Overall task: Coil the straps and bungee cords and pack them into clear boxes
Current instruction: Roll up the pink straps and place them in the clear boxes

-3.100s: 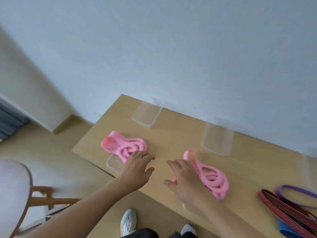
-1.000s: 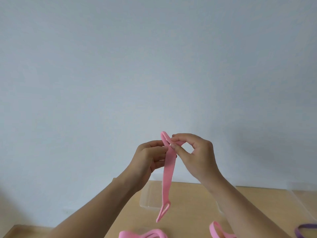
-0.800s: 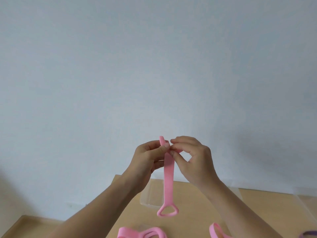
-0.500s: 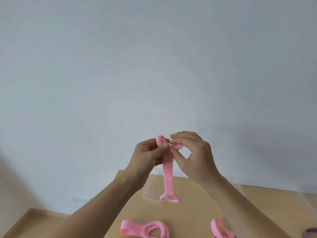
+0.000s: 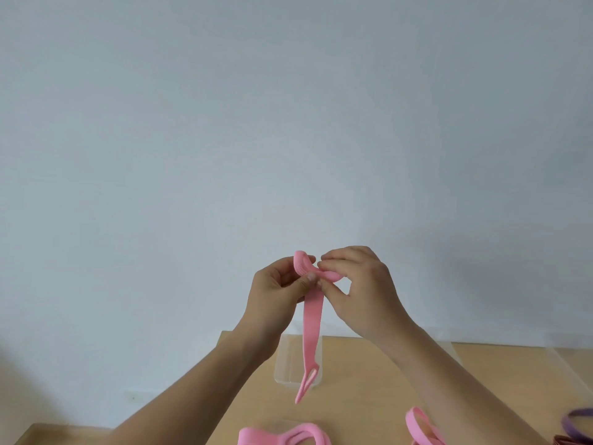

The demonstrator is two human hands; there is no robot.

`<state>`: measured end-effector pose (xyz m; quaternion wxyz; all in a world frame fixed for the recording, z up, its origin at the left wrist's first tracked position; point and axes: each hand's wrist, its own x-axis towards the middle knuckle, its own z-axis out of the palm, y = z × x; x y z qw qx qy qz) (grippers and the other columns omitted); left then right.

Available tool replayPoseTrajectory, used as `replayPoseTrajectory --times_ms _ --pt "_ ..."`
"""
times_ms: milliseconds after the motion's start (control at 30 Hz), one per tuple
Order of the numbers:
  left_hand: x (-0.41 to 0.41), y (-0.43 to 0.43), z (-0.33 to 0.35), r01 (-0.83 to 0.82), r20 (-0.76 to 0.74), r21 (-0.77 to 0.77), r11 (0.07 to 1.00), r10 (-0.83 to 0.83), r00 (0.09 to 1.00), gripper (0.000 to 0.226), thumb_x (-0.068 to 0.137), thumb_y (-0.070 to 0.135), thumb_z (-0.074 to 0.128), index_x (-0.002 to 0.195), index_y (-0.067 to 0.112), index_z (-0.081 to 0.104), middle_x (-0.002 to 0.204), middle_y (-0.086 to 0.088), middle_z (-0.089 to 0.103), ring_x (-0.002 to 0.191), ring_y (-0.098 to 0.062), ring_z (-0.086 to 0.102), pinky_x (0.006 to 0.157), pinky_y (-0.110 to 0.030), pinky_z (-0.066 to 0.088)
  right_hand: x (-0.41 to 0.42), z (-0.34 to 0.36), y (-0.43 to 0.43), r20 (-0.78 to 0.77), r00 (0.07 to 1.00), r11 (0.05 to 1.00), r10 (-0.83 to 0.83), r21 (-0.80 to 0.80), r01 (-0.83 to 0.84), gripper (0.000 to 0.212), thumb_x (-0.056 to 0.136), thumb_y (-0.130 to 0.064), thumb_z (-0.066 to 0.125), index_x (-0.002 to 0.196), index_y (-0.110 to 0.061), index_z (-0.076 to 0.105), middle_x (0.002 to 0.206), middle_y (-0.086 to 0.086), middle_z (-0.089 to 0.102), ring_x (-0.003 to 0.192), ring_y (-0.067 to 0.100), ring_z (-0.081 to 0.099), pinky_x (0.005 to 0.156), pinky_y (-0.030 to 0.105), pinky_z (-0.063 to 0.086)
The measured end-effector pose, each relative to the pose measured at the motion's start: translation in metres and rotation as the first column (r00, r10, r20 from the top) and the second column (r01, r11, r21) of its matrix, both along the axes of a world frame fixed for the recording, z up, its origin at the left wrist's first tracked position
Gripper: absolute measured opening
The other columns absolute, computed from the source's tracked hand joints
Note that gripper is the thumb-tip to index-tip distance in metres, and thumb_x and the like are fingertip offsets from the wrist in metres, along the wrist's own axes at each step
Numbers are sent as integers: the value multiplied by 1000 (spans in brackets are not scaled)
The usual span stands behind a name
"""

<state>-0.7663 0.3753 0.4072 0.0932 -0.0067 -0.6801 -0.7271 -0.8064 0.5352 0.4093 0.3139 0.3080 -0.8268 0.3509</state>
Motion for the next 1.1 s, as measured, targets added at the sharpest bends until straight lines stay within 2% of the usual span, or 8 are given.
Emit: replayPoseTrajectory --times_ms 100,233,400,533,667,833,967,1100 --pt "-1 -7 -1 -21 -4 17 1000 21 1000 15 100 9 65 111 11 74 111 -12 78 109 -29 73 104 -54 53 0 3 -6 25 999 999 24 40 -25 19 85 -17 71 102 -16 78 101 -9 72 102 14 59 86 19 44" --pt "-1 -18 -3 -8 -22 3 1000 8 1000 18 99 6 64 115 10 73 108 -12 79 109 -29 73 105 -51 53 -1 6 -18 20 1000 998 -9 69 7 18 80 -10 76 97 -15 78 97 -7 71 97 19 59 82 26 49" --pt "0 -33 -2 -12 -21 5 1000 12 1000 25 98 -2 62 116 12 72 108 -9 79 109 -27 73 105 -49 53 -1 12 -33 43 999 992 11 122 -16 13 82 -15 72 94 -20 76 93 -11 67 94 14 53 77 15 40" --pt "1 -43 -3 2 -8 21 1000 -2 1000 28 96 -7 62 118 10 69 106 -10 79 105 -30 75 98 -45 57 1 12 -45 61 998 982 -11 188 0 8 83 -18 65 91 -18 68 86 -9 65 85 15 53 68 28 46" --pt "3 -49 -4 67 33 45 997 -69 997 18 99 4 64 115 3 71 106 -15 79 100 -32 75 91 -41 60 4 5 -53 26 998 977 -56 205 50 12 82 -20 57 85 -13 66 77 -4 62 74 17 50 62 29 45" --pt "7 -51 -3 94 161 -29 995 -88 983 20 102 22 63 100 14 81 101 -18 78 100 -36 74 85 -36 63 5 -1 -59 0 997 981 -78 175 77 4 81 -12 67 85 -13 68 77 -4 64 76 16 54 61 26 44" --pt "10 -56 -1 165 177 8 986 -164 970 19 100 18 63 101 10 81 109 -28 73 107 -44 69 98 -47 58 7 -4 -60 -19 997 987 -81 140 82 8 79 -9 70 84 -15 71 79 -6 66 79 15 56 63 24 46" --pt "13 -60 7 243 192 22 970 -243 951 30 100 32 62 105 9 80 112 -20 75 108 -36 72 104 -48 55 5 -8 -60 -47 994 988 -95 116 100 11 80 -7 72 74 -15 67 73 -7 63 76 16 56 61 30 48"
